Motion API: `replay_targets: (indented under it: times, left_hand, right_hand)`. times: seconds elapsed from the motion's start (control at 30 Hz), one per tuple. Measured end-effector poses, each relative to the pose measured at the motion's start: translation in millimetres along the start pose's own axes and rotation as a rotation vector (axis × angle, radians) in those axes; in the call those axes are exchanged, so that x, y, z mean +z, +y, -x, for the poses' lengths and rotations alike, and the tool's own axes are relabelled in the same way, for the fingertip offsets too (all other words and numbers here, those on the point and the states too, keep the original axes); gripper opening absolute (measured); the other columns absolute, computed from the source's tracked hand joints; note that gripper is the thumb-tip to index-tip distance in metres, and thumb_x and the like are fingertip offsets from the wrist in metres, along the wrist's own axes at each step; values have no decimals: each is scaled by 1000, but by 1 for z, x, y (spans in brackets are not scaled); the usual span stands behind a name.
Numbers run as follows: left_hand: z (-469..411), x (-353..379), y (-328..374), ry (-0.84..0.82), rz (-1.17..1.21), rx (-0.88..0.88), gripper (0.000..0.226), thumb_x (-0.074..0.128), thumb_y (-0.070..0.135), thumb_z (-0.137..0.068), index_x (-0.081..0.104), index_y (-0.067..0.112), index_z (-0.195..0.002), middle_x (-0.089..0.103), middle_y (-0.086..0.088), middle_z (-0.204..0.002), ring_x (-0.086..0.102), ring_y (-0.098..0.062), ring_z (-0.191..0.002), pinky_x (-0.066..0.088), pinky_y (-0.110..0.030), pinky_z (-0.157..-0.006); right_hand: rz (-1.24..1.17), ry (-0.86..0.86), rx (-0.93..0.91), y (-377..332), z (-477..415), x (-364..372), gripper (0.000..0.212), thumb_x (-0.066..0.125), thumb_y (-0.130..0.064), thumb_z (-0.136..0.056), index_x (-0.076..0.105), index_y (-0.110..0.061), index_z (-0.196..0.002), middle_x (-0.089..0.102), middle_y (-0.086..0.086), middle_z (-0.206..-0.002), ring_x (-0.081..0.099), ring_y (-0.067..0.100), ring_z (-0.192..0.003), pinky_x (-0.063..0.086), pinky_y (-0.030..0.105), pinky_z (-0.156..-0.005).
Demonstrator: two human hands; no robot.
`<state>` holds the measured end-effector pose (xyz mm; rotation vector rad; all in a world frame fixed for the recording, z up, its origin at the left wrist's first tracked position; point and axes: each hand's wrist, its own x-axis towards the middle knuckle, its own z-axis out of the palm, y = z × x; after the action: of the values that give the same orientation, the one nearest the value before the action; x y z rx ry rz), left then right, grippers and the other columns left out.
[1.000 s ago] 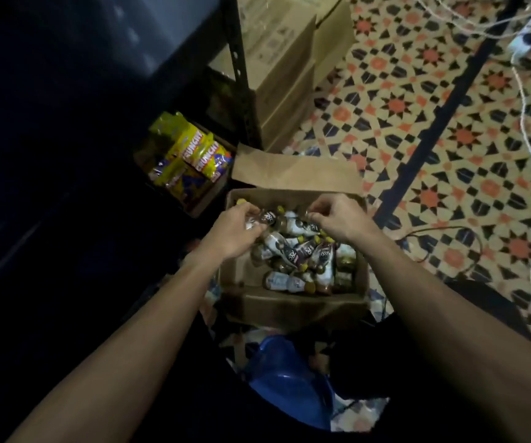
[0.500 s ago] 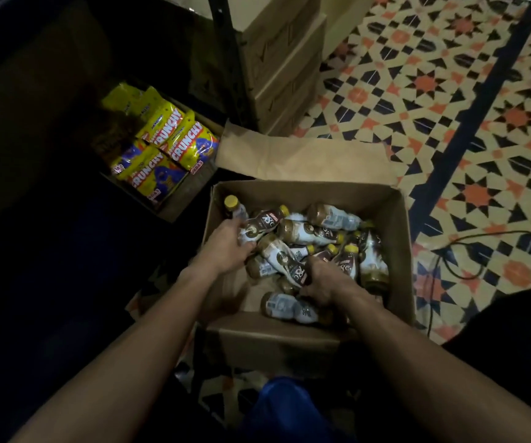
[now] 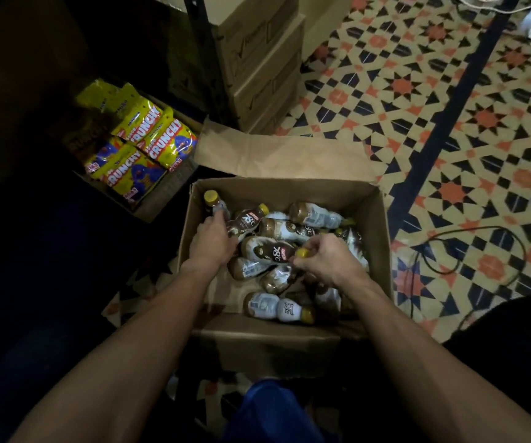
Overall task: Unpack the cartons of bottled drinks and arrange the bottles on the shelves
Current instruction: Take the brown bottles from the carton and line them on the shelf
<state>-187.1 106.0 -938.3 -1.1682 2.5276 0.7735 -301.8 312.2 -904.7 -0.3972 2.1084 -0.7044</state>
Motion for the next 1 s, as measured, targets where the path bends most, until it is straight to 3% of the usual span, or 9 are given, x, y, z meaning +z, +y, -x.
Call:
replay_targets:
  times: [0.1, 0.17, 0.3, 0.43, 0.5, 0.67, 0.83, 0.93, 1.0]
  left_hand:
    - [-1, 9, 3, -32, -83, -73, 72, 67, 36, -88, 28, 17, -144, 61, -18, -121, 57, -41, -112, 48, -45, -87]
    - [-2, 17, 1, -62, -20, -122, 77, 69, 35, -88, 25, 15, -148, 63, -19, -122, 59, -41, -111, 49, -45, -89]
    - [-5, 17, -3, -76, 222, -234, 68, 78, 29, -82, 44, 8, -138, 62, -17, -129, 57, -35, -120, 48, -39, -98]
    - [8, -8, -9, -89, 355, -316, 53, 83, 34, -77, 66, 5, -118, 70, -11, -116, 66, -26, -105, 49, -29, -88]
    - [26, -27, -10, -52, 442, -325, 55, 85, 33, -75, 67, 6, -119, 71, -10, -113, 68, -22, -99, 53, -32, -90]
    - [84, -109, 13, -13, 771, -310, 57, 84, 11, -77, 58, 0, -126, 72, -12, -103, 70, -20, -85, 59, -40, -82]
    - [164, -218, 59, -13, 814, -194, 48, 78, 11, -83, 55, 13, -125, 71, -3, -99, 70, -3, -74, 56, -19, -62]
    - [214, -274, 84, -3, 859, -178, 42, 77, 11, -84, 52, 15, -117, 73, -10, -106, 72, -4, -74, 57, -23, -65]
    - [246, -316, 102, 6, 894, -184, 43, 80, 17, -82, 52, 23, -115, 71, -8, -111, 72, -10, -87, 60, -31, -74]
  right_hand:
    - [-99, 92, -43, 1, 2, -5, 19, 82, -26, -81, 69, -19, -92, 71, -3, -83, 66, 11, -72, 47, 25, -59]
    - [-151, 147, -69, 2, -1, -4, 20, 83, -29, -79, 70, -20, -92, 72, -3, -85, 67, 12, -76, 50, 28, -63]
    - [-261, 168, -92, -1, -13, -5, 28, 86, -31, -77, 69, -20, -95, 74, -2, -90, 72, 15, -86, 60, 43, -83]
    - [-235, 161, -114, -17, -13, -9, 29, 89, -24, -75, 66, -26, -92, 74, -4, -92, 70, 13, -92, 57, 43, -92]
    - [-227, 159, -116, -28, 0, -15, 26, 87, -24, -77, 65, -29, -89, 74, -6, -90, 70, 13, -91, 56, 44, -92]
    - [-299, 165, -113, -78, 52, -52, 21, 83, -24, -83, 68, -23, -98, 73, -3, -92, 70, 15, -92, 58, 46, -89]
    - [-271, 109, -173, -159, 126, -102, 25, 83, -29, -82, 69, -23, -102, 74, -3, -95, 70, 15, -91, 57, 47, -91]
    - [-273, 92, -197, -215, 178, -134, 21, 81, -30, -85, 67, -29, -100, 74, -6, -99, 69, 11, -96, 56, 43, -94]
    - [-286, 98, -231, -252, 213, -159, 17, 80, -30, -85, 68, -28, -97, 74, -8, -98, 69, 11, -97, 55, 45, -96]
